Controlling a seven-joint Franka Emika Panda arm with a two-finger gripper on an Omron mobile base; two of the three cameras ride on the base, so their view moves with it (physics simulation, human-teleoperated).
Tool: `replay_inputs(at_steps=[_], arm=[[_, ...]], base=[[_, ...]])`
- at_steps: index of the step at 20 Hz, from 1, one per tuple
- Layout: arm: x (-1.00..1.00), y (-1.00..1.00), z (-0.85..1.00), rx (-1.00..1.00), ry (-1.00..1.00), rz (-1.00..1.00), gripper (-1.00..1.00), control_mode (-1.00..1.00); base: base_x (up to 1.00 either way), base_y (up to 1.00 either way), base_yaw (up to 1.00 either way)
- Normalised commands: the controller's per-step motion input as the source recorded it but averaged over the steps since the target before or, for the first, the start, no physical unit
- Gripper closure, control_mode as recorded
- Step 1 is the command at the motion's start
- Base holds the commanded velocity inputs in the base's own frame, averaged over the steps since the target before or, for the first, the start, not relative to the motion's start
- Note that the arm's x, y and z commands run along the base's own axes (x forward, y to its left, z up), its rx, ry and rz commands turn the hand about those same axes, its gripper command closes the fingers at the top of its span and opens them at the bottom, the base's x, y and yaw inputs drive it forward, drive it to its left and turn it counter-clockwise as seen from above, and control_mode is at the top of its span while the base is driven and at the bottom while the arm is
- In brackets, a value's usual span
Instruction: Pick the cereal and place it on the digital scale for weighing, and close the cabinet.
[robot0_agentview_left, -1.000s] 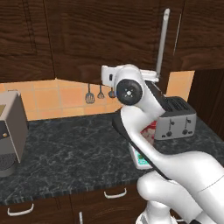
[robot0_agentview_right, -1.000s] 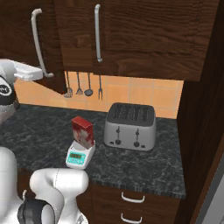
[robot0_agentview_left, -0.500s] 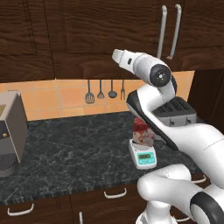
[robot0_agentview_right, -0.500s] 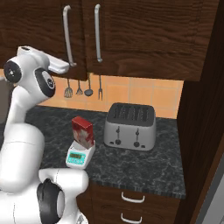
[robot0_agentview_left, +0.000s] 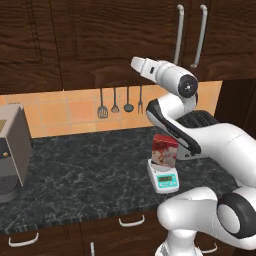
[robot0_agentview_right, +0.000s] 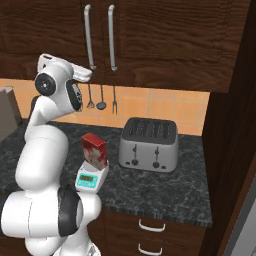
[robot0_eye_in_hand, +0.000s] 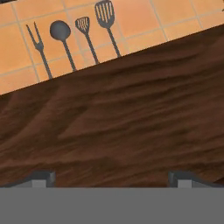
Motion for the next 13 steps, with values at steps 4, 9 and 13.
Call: replay_inputs(at_steps=[4,9,13], arm=[[1.0,-0.08,-0.27,0.0,-0.02,0.03,-1.0,-1.0],[0.53,-0.25,-0.58,0.0,-0.07,0.05,-1.0,-1.0],[0.47,-0.24,-0.77,0.0,-0.08,0.05,-1.0,-1.0]], base=[[0.0,0.0,0.0],[0.0,0.0,0.0],[0.0,0.0,0.0]])
